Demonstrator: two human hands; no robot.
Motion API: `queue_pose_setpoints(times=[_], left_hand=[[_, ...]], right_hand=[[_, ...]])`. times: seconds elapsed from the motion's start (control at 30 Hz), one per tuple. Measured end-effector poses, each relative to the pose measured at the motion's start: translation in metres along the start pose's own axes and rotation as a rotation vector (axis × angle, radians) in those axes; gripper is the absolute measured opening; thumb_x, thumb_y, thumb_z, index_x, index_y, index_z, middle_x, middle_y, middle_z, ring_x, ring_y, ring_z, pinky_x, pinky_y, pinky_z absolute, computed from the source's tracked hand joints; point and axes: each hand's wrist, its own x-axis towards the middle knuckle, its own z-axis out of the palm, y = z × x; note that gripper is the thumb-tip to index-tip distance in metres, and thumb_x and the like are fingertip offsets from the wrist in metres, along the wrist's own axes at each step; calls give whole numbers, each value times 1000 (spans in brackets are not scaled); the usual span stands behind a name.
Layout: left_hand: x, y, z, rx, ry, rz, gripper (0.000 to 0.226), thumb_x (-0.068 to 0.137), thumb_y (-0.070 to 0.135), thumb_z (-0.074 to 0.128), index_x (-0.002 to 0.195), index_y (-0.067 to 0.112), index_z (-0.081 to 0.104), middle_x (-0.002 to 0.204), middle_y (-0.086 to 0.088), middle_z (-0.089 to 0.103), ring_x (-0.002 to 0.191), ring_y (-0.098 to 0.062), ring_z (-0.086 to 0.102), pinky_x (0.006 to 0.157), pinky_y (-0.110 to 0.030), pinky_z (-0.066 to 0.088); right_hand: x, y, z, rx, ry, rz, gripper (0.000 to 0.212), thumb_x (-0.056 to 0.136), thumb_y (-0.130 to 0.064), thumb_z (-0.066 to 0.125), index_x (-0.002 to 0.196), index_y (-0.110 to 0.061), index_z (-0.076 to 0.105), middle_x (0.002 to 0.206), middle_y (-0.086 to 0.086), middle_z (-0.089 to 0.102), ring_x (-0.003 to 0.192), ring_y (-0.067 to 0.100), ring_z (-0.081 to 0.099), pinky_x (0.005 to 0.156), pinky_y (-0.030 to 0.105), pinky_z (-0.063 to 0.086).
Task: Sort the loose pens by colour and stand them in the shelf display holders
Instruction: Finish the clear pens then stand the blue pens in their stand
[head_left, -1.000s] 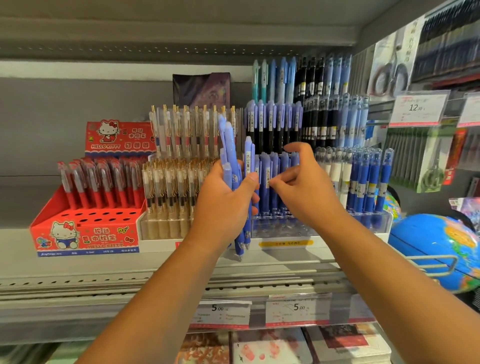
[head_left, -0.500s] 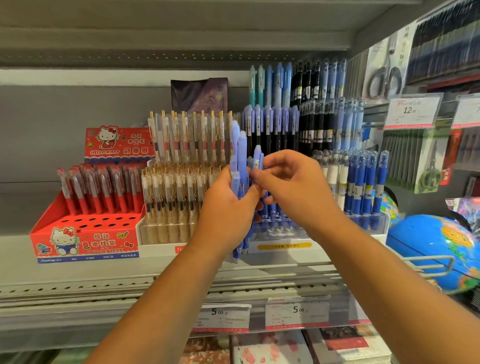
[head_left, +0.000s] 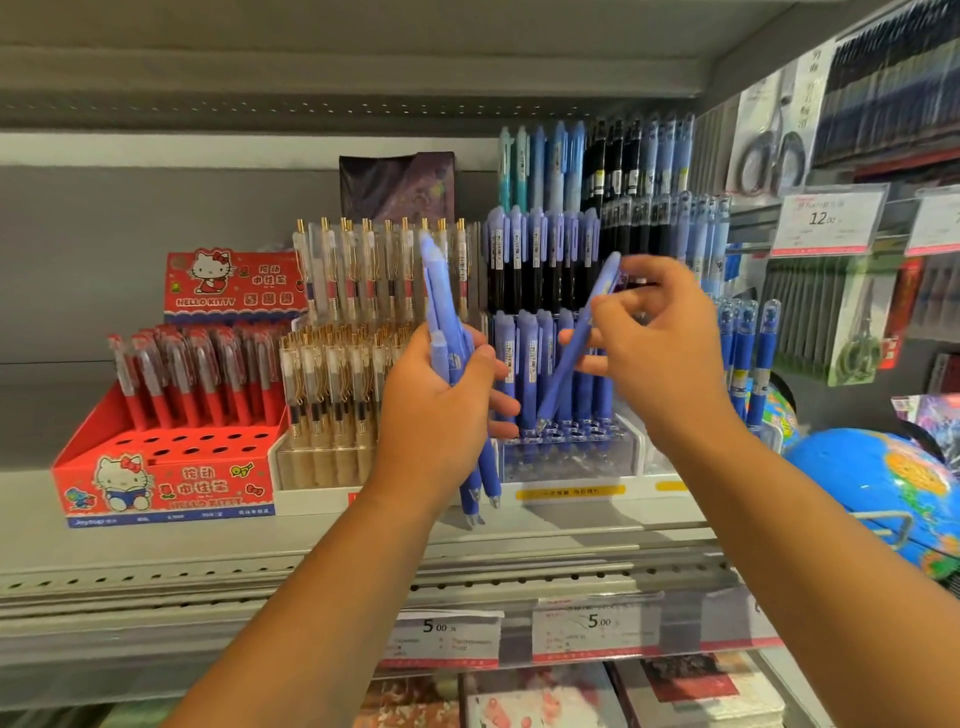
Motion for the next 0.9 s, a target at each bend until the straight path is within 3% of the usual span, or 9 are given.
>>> queue_pose_setpoints(times=[0.1,0.17,0.27,0.4,0.47,0.53,0.57,0.73,0.9], left_hand=[[0,1,-1,30,1,34,7,100,13,55,96,19,56,67,6,65,48,-16,57,48,-31,56],[0,1,0,52,11,42,6,100,13,56,98,18,57,65,6,64,47,-15,55,48,-30,55],[0,1,0,79,18,46,6,100,13,56,98,19,57,64,5,61,47,-16,54,48,-29,54],[0,1,1,87,24,32,6,99,14,56,97,19,57,63,4,60,46,-15,53,47,-28,52],[0,0,1,90,24,25,5,99,14,56,97,19,57,65,1,59,46,-16,52,46,-28,52],[0,0,1,93,20,17,2,99,15,56,99,17,57,68,-3,59,45,-16,51,46,-28,51],[0,0,1,94,18,12,1,99,15,56,100,16,56,68,-4,58,45,-16,51,46,-27,51],[-1,0,2,91,7,8,2,99,15,56,101,14,56,68,-4,57,47,-17,51,44,-27,49],[1,0,1,67,28,10,1,99,17,57,98,17,56,60,7,57,45,-16,51,45,-27,49]], right_hand=[[4,4,-7,-81,35,-63,43,96,-10,55,129,-33,41,84,2,59,74,20,73,60,37,62],[5,7,-7,-146,48,-99,42,97,-11,55,130,-34,42,89,6,58,74,18,73,64,46,62],[4,11,-5,-234,38,-133,36,98,-15,54,128,-33,45,87,-3,57,75,21,70,65,52,59],[1,15,-1,-351,-31,-164,35,99,-17,54,126,-37,44,84,-13,56,68,14,68,58,45,58],[1,18,1,-392,-82,-170,36,98,-16,54,125,-38,43,83,-11,56,61,14,65,50,35,56],[2,21,2,-431,-128,-181,38,98,-14,54,119,-42,41,82,-5,56,49,13,57,39,22,44],[1,21,2,-453,-147,-183,38,98,-14,54,117,-44,40,81,-2,56,48,14,53,39,22,40],[-2,26,3,-620,-260,-172,36,96,-18,57,123,-35,41,77,3,58,66,21,60,60,46,53],[-2,28,4,-683,-311,-187,36,96,-18,58,125,-33,41,74,1,60,62,19,60,59,48,55]])
